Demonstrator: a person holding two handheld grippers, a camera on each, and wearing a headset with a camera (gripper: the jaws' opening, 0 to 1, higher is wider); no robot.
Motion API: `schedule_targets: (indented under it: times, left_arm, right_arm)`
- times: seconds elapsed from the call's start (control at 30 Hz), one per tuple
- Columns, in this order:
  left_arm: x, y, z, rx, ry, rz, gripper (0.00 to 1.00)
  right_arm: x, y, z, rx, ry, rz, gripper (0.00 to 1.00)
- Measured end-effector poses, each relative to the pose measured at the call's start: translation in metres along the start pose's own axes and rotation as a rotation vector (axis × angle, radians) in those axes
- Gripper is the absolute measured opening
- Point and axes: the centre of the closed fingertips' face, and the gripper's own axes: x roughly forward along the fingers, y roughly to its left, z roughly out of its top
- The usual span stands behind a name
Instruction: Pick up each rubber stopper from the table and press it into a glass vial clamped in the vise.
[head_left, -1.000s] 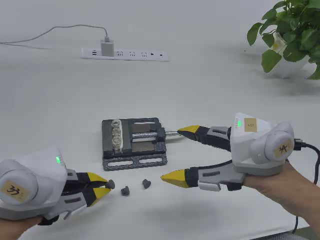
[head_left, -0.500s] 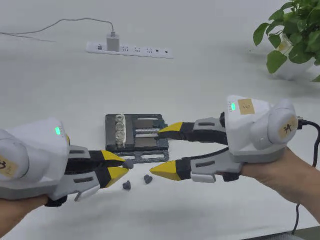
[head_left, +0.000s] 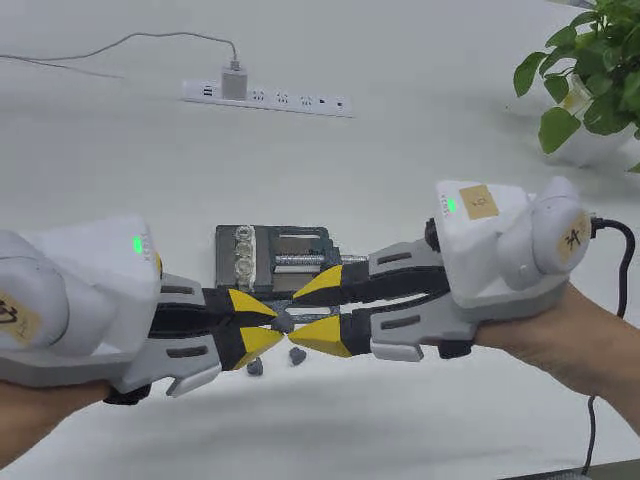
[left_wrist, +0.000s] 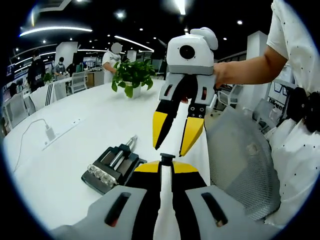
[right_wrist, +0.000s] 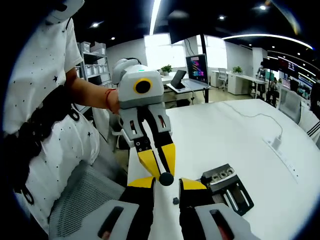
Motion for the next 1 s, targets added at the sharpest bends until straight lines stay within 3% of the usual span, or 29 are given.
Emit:
schedule_targets:
  times: [0.47, 1.0]
  left_arm:
    - [0.0001, -0.004, 0.0022, 0.01, -0.002, -0.015, 0.03]
    - [-0.0018, -0.0077, 0.0022, 0.01, 0.001, -0.043, 0.03]
  right_arm:
    - [0.0, 0.0047, 0.0009, -0.022, 0.013, 0.02, 0.08]
    - [-0.0013, 0.0098, 0.0016, -0.055, 0.042, 0.055, 0.07]
